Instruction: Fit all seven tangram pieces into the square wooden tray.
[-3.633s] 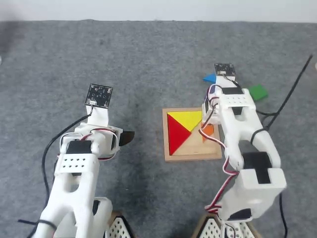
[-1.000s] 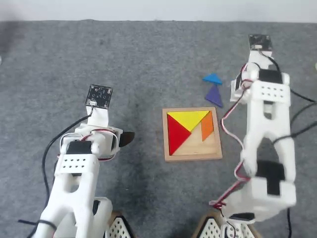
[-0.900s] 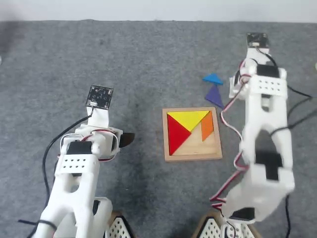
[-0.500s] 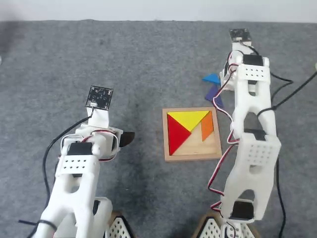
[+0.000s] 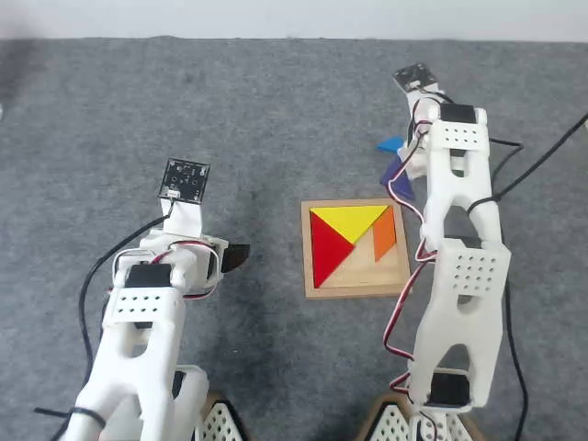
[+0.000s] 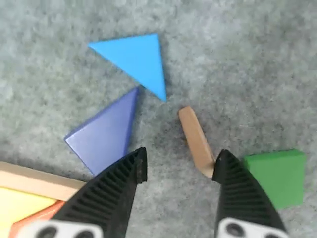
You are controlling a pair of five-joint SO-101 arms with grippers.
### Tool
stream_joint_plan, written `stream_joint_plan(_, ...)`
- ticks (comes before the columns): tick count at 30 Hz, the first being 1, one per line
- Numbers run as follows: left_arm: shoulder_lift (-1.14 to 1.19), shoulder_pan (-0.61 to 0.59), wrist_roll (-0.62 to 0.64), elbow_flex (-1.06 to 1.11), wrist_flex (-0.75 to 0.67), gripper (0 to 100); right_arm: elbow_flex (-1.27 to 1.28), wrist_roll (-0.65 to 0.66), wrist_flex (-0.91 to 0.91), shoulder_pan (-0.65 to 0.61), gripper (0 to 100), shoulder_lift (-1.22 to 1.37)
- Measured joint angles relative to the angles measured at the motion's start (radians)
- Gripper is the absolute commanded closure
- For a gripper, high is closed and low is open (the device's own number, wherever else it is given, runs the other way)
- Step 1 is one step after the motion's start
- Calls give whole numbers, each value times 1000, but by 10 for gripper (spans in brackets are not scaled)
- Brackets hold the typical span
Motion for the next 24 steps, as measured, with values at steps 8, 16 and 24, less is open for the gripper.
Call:
stream_joint_plan(8,0,0,0,0,0,654,0,17,-2,-2,865,40)
stream_joint_plan(16,0,0,0,0,0,654,-12,21,-63,15,991,61)
stream_joint_plan(24,0,0,0,0,0,654,-170,-115,57,60,991,63)
